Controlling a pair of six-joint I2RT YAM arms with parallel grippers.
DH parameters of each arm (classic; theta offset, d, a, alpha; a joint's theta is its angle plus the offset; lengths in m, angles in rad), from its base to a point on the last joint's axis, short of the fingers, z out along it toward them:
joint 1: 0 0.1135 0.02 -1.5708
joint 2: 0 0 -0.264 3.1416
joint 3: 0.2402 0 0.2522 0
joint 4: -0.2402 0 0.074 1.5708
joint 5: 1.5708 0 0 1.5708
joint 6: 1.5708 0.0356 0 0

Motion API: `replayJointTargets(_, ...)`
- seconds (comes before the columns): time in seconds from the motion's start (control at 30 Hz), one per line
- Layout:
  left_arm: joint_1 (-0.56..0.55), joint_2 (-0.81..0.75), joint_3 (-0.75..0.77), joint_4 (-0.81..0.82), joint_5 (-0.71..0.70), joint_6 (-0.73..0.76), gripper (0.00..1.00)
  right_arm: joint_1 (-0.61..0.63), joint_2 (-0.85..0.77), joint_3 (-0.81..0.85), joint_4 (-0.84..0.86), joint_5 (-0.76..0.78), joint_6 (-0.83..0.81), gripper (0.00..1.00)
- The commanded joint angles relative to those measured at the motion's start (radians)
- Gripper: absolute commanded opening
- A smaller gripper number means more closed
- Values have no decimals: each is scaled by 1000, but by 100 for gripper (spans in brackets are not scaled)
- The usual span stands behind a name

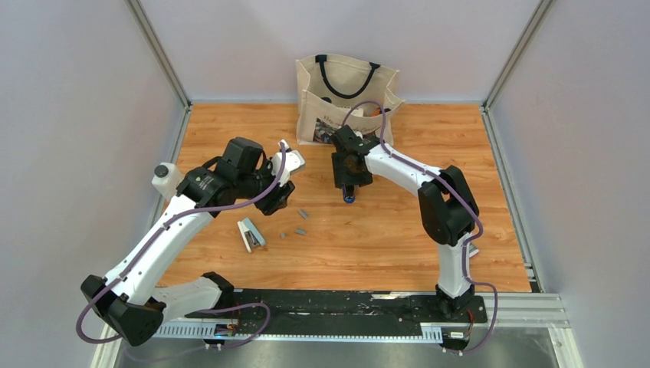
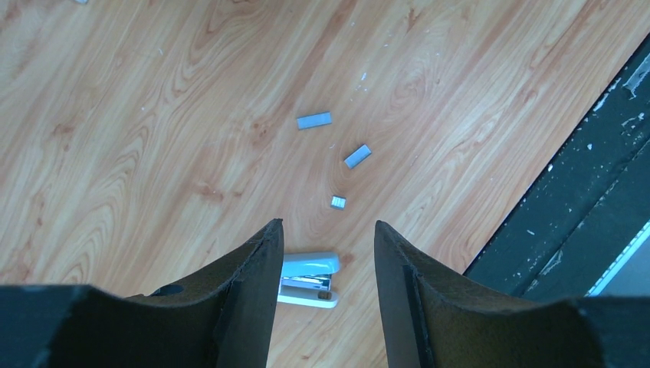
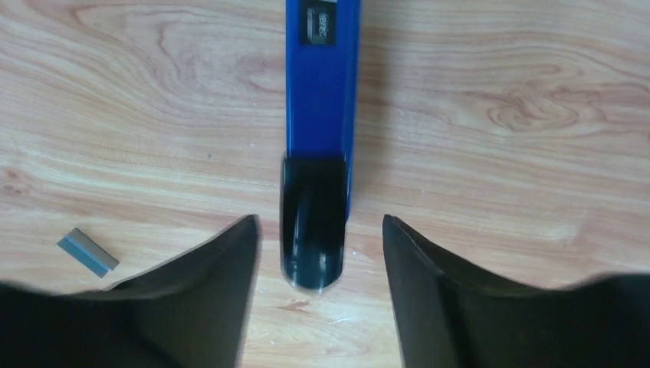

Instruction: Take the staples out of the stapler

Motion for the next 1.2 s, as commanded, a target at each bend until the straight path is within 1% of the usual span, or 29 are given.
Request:
replayJointTargets(0.0, 0, -51, -17, 20, -13, 19, 56, -6, -57, 27, -40, 39, -36, 76)
replayJointTargets(0.03, -1, -60, -24, 26, -15, 15, 56, -6, -76, 24, -39, 49, -39, 84)
replayJointTargets(0.07, -1, -62, -25, 28, -16, 13, 56, -9, -94, 23, -42, 55, -44, 87)
replayJointTargets(0.2, 0, -57, -13, 13, -13, -1, 56, -26, -186, -6, -62, 97, -35, 88)
replayJointTargets(0.33, 0, -71, -22, 2, -27, 4, 56, -92, -352, -146, -65, 181, 33, 88)
replayJointTargets(0.47, -1, -91, -40, 7, -36, 11, 56, -245, -530, -337, -71, 201, 99, 91)
replayJointTargets(0.57, 0, -92, -51, 11, -26, 13, 56, -403, -642, -459, -70, 126, 123, 91)
replayJointTargets(0.63, 0, -89, -53, 16, -21, 11, 56, -493, -686, -529, -74, 62, 134, 92)
replayJointTargets(0.7, -1, -82, -50, 16, -9, 11, 56, -555, -731, -581, -82, 46, 152, 92)
replayJointTargets(0.87, -1, -59, -40, 14, 19, 11, 56, -610, -788, -658, -85, 137, 208, 93)
replayJointTargets(1.0, -1, -50, -57, 30, 22, 30, 56, -717, -791, -703, -59, 143, 225, 92)
replayJointTargets(1.1, -1, -27, -56, 31, 22, 40, 56, -819, -765, -720, -50, 102, 232, 91)
replayJointTargets(1.17, -1, -4, -50, 27, 23, 44, 56, -859, -752, -735, -24, 79, 237, 90)
